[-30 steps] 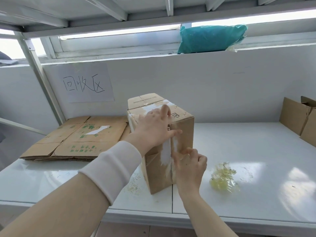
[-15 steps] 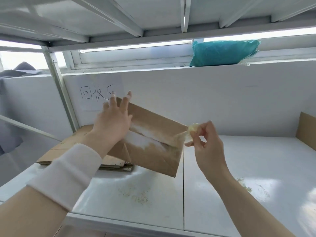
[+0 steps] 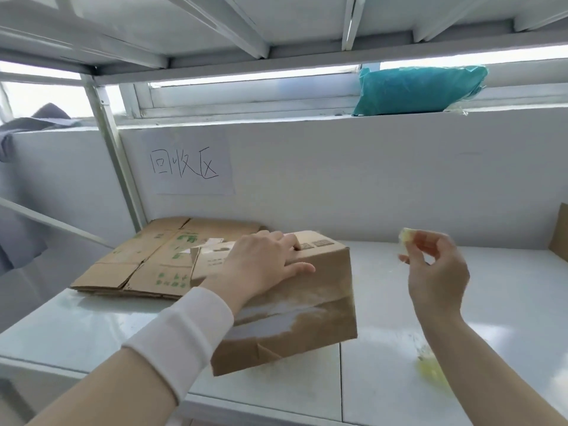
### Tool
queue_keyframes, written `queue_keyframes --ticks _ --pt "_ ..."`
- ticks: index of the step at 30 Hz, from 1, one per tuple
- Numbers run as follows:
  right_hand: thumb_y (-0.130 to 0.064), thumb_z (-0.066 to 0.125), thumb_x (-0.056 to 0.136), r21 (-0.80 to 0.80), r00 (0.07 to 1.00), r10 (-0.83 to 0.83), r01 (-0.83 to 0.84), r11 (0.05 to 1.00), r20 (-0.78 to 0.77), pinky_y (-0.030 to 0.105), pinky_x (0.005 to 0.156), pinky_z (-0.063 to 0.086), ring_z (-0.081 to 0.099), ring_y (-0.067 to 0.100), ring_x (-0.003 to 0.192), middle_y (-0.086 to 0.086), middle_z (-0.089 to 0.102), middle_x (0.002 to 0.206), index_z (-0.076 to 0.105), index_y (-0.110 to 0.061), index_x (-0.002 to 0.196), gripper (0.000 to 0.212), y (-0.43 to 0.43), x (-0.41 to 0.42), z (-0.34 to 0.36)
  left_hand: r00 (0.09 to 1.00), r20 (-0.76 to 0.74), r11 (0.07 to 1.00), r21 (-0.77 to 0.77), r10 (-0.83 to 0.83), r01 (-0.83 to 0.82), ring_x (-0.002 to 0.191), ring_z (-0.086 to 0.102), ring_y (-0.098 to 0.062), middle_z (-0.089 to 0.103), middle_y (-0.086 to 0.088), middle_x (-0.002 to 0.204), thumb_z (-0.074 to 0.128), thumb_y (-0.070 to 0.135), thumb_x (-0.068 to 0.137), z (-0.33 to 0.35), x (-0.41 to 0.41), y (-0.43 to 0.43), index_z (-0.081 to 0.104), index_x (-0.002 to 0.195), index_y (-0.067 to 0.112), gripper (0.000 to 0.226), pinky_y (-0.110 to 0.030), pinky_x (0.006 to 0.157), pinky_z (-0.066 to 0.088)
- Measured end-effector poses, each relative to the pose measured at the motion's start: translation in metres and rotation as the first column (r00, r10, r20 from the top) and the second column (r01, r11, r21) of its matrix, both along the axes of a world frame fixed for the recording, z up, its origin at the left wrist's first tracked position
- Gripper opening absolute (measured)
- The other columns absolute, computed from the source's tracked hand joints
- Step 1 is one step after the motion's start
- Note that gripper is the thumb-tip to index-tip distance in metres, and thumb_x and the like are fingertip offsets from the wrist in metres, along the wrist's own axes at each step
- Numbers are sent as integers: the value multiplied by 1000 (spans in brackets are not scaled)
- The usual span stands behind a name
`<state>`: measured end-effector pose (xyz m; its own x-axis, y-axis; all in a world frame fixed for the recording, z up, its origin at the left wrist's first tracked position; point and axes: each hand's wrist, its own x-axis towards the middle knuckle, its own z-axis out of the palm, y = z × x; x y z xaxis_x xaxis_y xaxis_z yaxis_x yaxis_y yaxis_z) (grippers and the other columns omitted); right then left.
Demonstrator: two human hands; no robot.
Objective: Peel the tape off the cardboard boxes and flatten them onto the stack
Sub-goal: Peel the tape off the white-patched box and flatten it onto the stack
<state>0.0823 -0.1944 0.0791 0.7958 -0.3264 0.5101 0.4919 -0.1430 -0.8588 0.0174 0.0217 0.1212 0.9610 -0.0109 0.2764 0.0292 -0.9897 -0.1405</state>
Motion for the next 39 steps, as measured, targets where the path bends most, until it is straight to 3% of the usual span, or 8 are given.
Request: queue_keyframes --ticks 5,10,13,16,22,25,29,39 --pt "-15 61 89 91 992 38 -27 996 -124 11 65 48 67 7 61 -5 65 90 59 -27 81 14 -5 7 -18 998 -70 996 -90 3 -9 126 32 -15 35 5 131 49 72 73 -34 -13 -7 40 127 32 67 -35 94 41" --pt "-10 57 90 89 998 36 -31 996 -58 17 66 52 64 8 63 -13 60 83 53 -30 76 25 -13 9 -7 991 -116 976 -211 -73 48 140 13 -15 11 8 150 54 60 79 -37 -19 -12 28 133 30 67 -35 107 17" --pt "-13 57 90 39 999 48 -47 998 -17 7 56 43 62 4 56 -9 60 83 52 -27 79 19 -21 14 10 992 -78 962 -261 -97 74 144 2 -12 0 12 153 45 67 76 -40 -27 -3 17 138 38 75 -32 110 13" --pt "-8 58 88 -3 990 126 -126 992 70 7 50 46 61 13 74 3 61 90 51 -28 76 25 -16 13 32 993 -56 959 -269 -103 84 144 -4 -14 -7 10 154 20 74 59 -43 -37 5 3 137 49 84 -32 113 12" --pt "-2 57 87 -68 916 339 -332 941 215 23 56 56 55 2 74 -14 58 77 53 -28 76 28 10 -7 90 980 143 889 -419 -135 184 141 -2 -5 -5 18 151 38 70 62 -14 -39 7 -14 127 65 83 -34 116 9" --pt "-3 57 87 -200 855 444 -401 894 267 18 54 54 56 2 76 -15 58 78 52 -32 75 31 25 -15 123 938 282 882 -364 -203 301 143 -9 -4 -3 14 156 49 74 62 21 -14 -10 5 138 54 90 -32 114 3" --pt "-3 57 87 -287 839 460 -382 878 291 15 53 52 55 3 76 -15 57 80 52 -33 74 33 30 -16 156 951 276 832 -488 -141 265 113 46 -12 51 8 115 72 50 69 54 13 -31 49 114 26 56 -31 101 37" --pt "-6 58 87 -361 894 427 -355 862 139 8 47 45 58 11 69 -11 59 76 53 -30 71 30 10 -5 130 894 346 795 -436 -284 421 112 51 -13 58 3 117 75 22 72 -16 36 -52 55 103 15 37 -32 96 43"
